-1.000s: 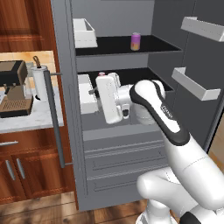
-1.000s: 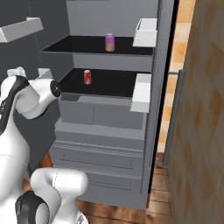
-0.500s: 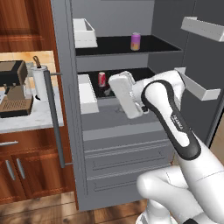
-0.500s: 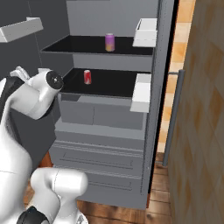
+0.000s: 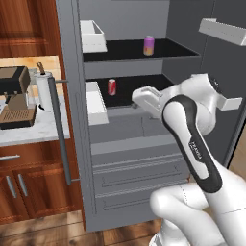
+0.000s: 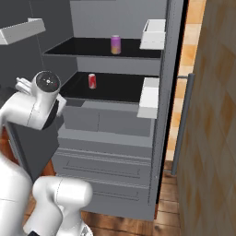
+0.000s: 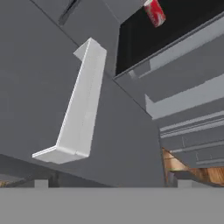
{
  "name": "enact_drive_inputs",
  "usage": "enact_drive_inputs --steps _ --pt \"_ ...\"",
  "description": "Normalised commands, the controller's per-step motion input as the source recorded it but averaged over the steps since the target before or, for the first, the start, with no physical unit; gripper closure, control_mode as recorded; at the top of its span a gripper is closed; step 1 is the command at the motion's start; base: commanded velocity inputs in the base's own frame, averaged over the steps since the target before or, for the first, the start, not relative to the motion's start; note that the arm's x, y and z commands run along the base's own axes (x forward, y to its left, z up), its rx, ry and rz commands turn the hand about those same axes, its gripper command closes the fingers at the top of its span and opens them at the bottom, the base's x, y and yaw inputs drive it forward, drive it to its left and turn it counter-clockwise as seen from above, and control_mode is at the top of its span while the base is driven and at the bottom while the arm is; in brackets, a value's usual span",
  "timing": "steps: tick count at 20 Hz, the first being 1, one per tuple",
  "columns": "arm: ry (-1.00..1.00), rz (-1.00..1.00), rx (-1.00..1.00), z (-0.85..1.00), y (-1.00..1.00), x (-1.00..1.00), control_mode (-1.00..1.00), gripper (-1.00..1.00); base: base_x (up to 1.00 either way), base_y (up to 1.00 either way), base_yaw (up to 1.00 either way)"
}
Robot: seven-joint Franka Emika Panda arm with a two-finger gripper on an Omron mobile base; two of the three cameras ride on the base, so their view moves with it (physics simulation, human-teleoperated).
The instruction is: Open the fridge, grab two sodas, and place both sodas inside the bowl with ice on the dining counter.
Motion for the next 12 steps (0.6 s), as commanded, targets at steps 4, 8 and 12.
enact_drive_inputs --steps 4,8,12 --pt "-0.14 0.0 -0.32 -0.26 -0.76 0.0 -1.0 -1.0 0.0 0.0 0.0" --pt "-0.07 0.0 -0.32 -0.57 -0.65 -0.08 -1.0 -1.0 0.0 0.0 0.0" --pt "-0.01 0.0 -0.29 -0.74 -0.33 -0.12 -1.0 -1.0 0.0 0.0 0.0"
